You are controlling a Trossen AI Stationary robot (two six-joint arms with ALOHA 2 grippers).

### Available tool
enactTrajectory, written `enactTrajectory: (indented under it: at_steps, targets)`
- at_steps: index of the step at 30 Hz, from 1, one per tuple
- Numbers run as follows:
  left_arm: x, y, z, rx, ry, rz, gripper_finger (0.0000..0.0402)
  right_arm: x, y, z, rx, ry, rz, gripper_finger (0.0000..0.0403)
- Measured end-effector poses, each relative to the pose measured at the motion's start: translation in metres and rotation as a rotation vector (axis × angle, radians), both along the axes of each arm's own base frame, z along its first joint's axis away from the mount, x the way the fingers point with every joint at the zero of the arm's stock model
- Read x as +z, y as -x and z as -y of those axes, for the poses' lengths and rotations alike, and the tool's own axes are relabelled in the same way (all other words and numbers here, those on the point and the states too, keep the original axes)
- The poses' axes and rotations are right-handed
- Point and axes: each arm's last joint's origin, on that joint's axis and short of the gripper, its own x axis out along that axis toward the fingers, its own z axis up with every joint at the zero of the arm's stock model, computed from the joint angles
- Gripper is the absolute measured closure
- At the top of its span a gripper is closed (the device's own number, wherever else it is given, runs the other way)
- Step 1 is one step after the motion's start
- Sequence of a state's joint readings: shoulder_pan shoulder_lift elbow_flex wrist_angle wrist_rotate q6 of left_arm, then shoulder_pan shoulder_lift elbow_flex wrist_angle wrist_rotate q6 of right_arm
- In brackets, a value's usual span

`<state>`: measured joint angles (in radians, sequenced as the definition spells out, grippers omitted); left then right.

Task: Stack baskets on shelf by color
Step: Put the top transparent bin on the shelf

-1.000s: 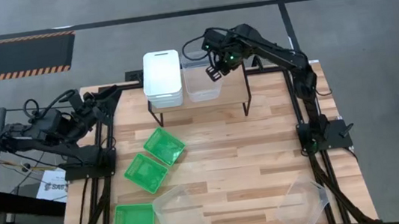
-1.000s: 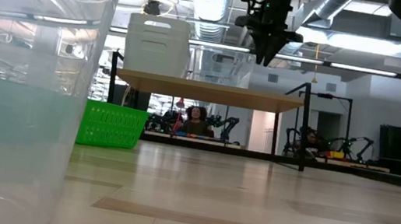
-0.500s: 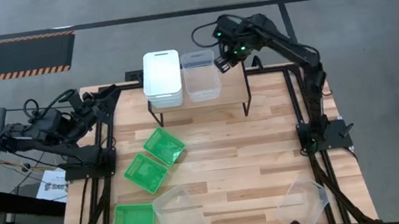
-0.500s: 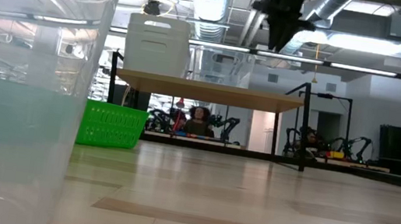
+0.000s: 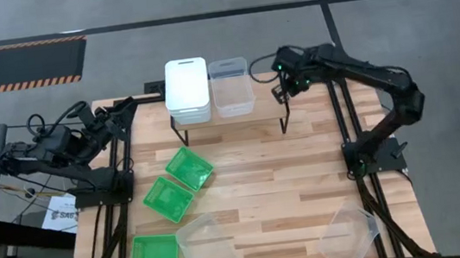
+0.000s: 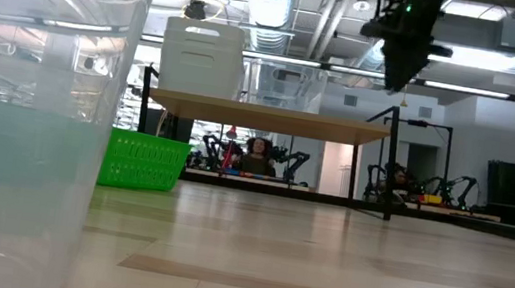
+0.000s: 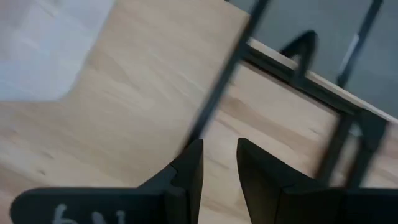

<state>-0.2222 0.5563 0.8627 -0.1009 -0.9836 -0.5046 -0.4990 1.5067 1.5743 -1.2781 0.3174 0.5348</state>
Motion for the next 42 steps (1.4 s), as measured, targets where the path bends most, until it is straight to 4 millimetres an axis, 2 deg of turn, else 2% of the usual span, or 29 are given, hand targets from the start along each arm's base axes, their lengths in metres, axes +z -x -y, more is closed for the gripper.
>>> enactTrajectory:
  at_steps: [5,14,24,36,42]
  targets:
    - [0.000,0.000,0.000,-0.005,0.028,0.025,0.0157,-0.029,-0.015,0.005,-0.007,0.045,0.118,0.0285]
    - [-0.002,0.000,0.000,-0.010,0.059,0.037,0.0157,-0.060,-0.030,0.004,-0.010,-0.003,0.287,0.0285]
    - [-0.002,0.000,0.000,-0.006,0.036,0.015,0.0157,-0.049,-0.045,0.005,0.056,0.030,0.470,0.0285]
    - [-0.004,-0.001,0.000,-0.003,0.014,-0.023,0.0157,-0.045,-0.056,-0.008,0.205,-0.002,0.541,0.0285]
    - [-0.004,0.000,0.000,0.009,0.016,-0.024,0.0157,-0.041,-0.053,-0.010,0.207,-0.001,0.546,0.0284]
